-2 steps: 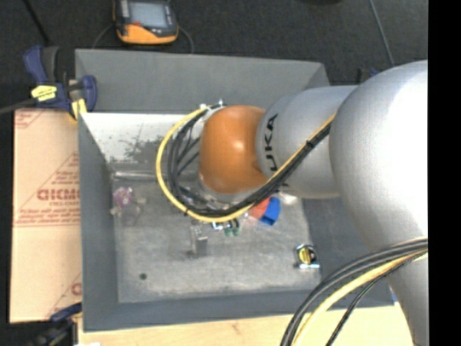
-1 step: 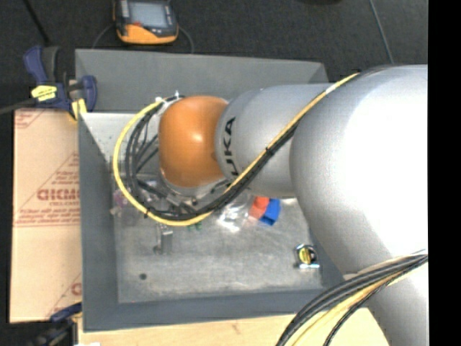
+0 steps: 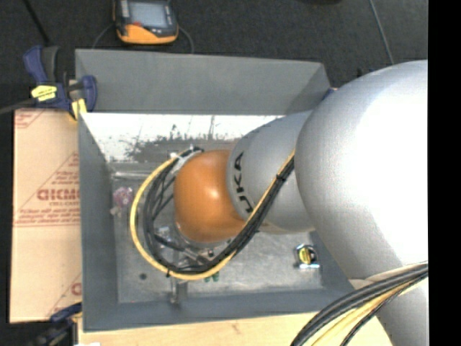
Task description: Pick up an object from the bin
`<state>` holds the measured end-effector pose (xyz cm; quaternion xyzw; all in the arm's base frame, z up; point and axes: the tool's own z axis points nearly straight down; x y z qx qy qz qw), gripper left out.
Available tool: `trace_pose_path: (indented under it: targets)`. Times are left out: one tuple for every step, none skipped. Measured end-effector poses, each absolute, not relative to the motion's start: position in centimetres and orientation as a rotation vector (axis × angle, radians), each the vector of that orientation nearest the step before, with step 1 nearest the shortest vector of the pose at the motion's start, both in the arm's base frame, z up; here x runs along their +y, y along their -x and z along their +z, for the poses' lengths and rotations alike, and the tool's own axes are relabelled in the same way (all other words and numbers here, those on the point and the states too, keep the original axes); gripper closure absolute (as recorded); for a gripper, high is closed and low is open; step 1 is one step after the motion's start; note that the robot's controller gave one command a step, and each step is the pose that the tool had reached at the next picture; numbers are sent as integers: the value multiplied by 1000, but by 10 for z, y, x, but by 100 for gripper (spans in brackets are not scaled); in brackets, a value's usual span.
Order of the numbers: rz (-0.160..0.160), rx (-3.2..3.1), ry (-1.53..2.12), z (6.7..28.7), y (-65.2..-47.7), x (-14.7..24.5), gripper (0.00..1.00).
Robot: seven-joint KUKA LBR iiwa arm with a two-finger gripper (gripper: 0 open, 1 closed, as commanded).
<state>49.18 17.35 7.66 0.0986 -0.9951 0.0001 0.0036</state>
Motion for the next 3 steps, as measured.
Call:
trace_pose_path:
  targets:
    - [-7,-3149,-149,142,-550,206,0]
    - [7,-3130,-143,72,-499,155,0]
    - [-5,-3135,-339,101,-584,225,0]
